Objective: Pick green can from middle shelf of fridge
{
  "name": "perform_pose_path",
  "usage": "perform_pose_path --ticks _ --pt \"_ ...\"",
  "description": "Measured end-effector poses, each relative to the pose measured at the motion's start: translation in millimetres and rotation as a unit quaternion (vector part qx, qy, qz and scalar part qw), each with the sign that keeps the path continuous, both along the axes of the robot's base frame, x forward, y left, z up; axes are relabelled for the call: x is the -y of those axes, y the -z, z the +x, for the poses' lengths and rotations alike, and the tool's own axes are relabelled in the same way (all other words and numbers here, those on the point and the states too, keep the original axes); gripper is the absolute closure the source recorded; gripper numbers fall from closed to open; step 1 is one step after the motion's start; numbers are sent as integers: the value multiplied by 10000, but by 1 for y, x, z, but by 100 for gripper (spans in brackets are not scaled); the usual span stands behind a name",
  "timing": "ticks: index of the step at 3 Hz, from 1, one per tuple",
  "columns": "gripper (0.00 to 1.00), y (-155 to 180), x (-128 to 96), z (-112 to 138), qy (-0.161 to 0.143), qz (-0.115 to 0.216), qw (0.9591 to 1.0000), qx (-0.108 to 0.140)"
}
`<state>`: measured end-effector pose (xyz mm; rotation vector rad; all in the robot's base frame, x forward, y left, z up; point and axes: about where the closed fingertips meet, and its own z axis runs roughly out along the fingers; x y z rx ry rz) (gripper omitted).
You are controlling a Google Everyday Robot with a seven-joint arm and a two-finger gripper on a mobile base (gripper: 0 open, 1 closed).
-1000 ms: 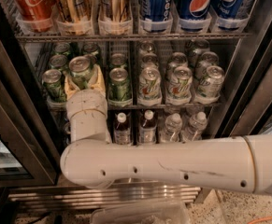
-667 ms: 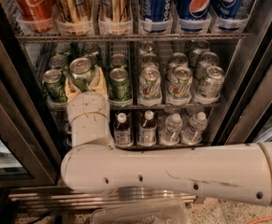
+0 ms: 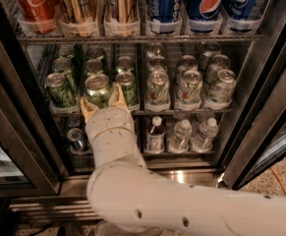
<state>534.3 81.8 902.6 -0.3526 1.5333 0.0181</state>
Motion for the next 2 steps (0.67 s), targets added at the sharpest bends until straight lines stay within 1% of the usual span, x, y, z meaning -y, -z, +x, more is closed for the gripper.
perform_pose_path --ticks 1,2 --pt "100 -3 57 4 199 -50 9994 -293" --pt "100 1 137 14 497 -158 9967 -620"
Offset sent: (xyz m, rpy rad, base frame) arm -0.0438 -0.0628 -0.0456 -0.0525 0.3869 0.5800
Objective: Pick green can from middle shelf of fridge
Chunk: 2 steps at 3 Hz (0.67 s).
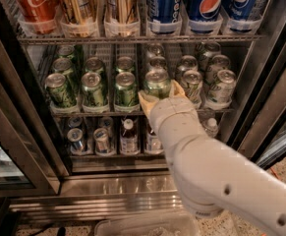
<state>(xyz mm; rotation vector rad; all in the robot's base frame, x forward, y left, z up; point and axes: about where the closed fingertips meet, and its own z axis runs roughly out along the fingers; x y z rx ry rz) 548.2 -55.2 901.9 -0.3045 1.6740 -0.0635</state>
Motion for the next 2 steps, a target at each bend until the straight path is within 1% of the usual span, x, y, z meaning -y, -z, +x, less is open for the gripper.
perform_pose_path --ticks 1,2 --pt "100 11 48 2 -42 -241 9988 -418" --pt "100 32 44 -4 -603 -655 9929 -785"
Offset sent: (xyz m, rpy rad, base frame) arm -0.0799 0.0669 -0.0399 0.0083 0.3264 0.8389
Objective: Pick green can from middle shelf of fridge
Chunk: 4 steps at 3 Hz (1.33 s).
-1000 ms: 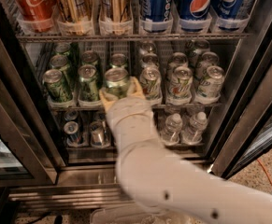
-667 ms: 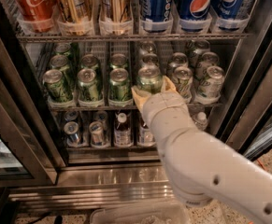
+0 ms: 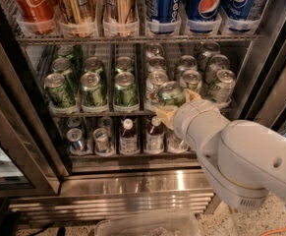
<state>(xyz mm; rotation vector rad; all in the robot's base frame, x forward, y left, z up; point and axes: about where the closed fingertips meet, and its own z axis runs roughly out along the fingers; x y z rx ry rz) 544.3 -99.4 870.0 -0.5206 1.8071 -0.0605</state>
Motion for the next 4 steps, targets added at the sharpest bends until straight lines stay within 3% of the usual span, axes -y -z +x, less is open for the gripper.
perform_pose_path --ticks 1,2,3,4 --pt "100 4 2 1 -228 30 9997 -96" --pt "100 4 2 1 -223 28 9997 -94" --pt "100 8 -9 0 -418 -138 9990 -110" --pt "100 15 -22 -11 -779 -614 9951 -12"
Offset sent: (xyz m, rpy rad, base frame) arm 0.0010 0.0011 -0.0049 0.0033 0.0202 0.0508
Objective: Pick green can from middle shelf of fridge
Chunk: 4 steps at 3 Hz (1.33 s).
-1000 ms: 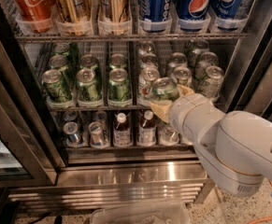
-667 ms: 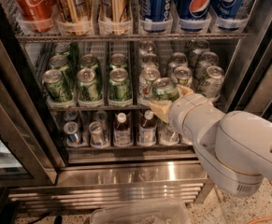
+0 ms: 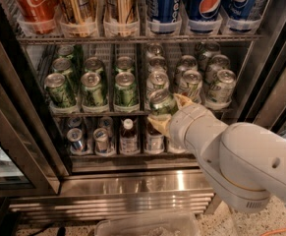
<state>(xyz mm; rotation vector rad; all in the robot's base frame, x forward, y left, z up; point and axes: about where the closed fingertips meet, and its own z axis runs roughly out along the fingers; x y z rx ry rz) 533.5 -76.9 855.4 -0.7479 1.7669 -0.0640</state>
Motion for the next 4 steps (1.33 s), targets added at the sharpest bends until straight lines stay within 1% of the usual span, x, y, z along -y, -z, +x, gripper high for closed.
perform_pose_path --ticks 1,2,3,4 --pt "100 4 -11 -15 -489 -666 9964 186" --pt "100 1 -18 -27 -938 -1151 9882 378" --pt "100 -8 -25 -35 -1340 -1403 9791 613" --pt "100 -14 -38 -42 -1696 -1012 9781 656"
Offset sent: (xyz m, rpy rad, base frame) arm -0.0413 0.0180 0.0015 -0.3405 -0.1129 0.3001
